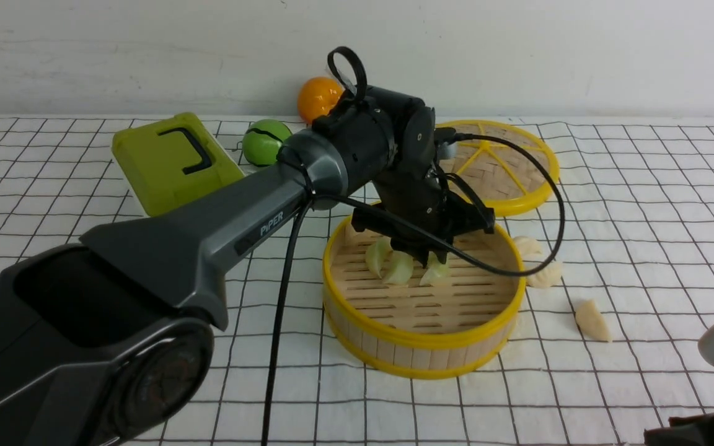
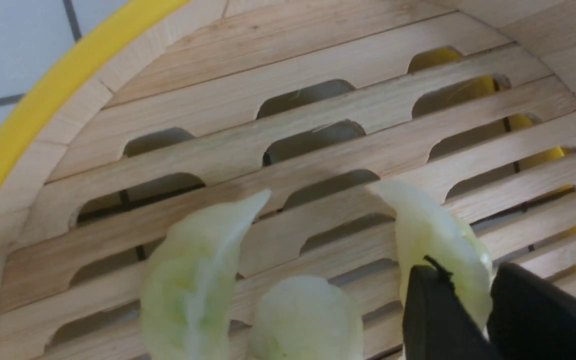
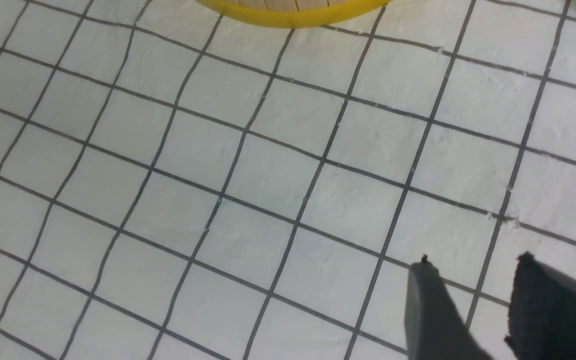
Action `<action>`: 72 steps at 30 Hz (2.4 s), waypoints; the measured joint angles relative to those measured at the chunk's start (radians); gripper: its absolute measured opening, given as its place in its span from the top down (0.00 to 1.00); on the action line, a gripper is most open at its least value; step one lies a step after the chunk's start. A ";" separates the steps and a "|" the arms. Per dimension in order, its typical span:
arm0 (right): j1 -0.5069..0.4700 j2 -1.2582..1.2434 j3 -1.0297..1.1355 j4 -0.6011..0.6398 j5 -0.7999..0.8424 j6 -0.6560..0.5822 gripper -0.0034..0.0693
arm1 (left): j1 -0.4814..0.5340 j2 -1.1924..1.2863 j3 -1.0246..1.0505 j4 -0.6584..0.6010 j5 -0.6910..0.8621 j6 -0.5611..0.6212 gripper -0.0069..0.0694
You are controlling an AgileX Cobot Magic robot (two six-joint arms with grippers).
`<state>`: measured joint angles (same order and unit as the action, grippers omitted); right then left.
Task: Put the dumplings into the steamer on the table with the white tablecloth.
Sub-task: 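Place the dumpling into the bamboo steamer basket with the left gripper, then reach for and grasp a dumpling lying on the table beside the steamer, then place the dumpling in the bamboo steamer basket with the right gripper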
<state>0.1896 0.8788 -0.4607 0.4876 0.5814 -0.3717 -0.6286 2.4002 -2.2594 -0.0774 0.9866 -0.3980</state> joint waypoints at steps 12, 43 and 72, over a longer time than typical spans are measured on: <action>0.000 0.000 0.000 0.007 -0.003 0.000 0.63 | 0.000 -0.171 -0.161 0.062 0.252 0.214 0.70; -0.055 0.980 -0.736 -0.460 0.021 0.413 0.31 | 0.218 -1.630 1.455 0.328 -0.174 0.103 0.93; 0.293 0.815 -0.759 -0.087 -0.192 0.332 0.68 | 0.218 -1.722 1.731 0.418 -0.516 -0.063 0.93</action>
<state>0.4830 1.6937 -1.2200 0.4003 0.3898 -0.0397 -0.4103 0.6783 -0.5286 0.3401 0.4702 -0.4610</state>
